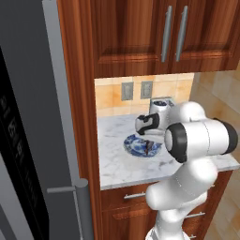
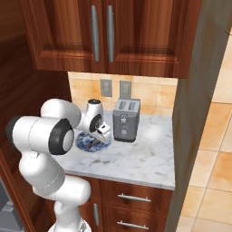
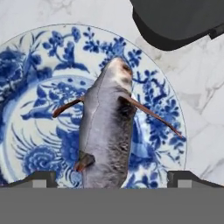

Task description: Place the fish on the counter behind the older fish on the same shelf of the fridge to maintain FIFO order. Close the fridge door when finished.

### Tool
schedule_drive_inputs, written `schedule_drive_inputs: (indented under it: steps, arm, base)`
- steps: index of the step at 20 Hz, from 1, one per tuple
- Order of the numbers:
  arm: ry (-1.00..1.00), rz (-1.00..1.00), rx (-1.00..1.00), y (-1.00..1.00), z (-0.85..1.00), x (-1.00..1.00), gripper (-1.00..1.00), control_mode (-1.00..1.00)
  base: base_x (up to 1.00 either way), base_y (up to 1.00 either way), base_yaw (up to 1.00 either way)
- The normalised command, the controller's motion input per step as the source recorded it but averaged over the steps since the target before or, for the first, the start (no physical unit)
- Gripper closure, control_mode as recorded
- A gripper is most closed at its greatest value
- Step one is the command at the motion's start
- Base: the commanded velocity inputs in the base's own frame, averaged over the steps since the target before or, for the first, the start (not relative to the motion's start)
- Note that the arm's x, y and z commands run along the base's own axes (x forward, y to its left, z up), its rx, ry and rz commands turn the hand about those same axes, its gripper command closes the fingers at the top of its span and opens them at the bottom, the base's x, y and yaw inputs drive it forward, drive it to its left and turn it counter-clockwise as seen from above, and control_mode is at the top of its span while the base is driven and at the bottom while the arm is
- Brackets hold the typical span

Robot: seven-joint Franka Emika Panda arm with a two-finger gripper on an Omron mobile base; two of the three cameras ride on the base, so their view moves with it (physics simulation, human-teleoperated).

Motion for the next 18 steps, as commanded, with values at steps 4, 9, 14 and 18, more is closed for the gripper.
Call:
schedule_drive_inputs:
  steps: [4, 9, 14, 18]
  arm:
    - [0.0, 0.0, 0.0, 0.01, -0.35, 0.42, -1.0, -1.0]
    - [0.0, 0.0, 0.0, 0.04, -0.36, 0.34, -1.0, -1.0]
    - [0.01, 0.0, -0.05, 0.15, -0.42, -0.01, 1.0, -1.0]
    - [0.05, 0.0, -0.05, 0.06, -0.24, 0.0, 1.0, -1.0]
  base:
    - [0.0, 0.0, 0.0]
    - [0.0, 0.0, 0.0]
    - [0.0, 0.0, 0.0]
    - [0.0, 0.0, 0.0]
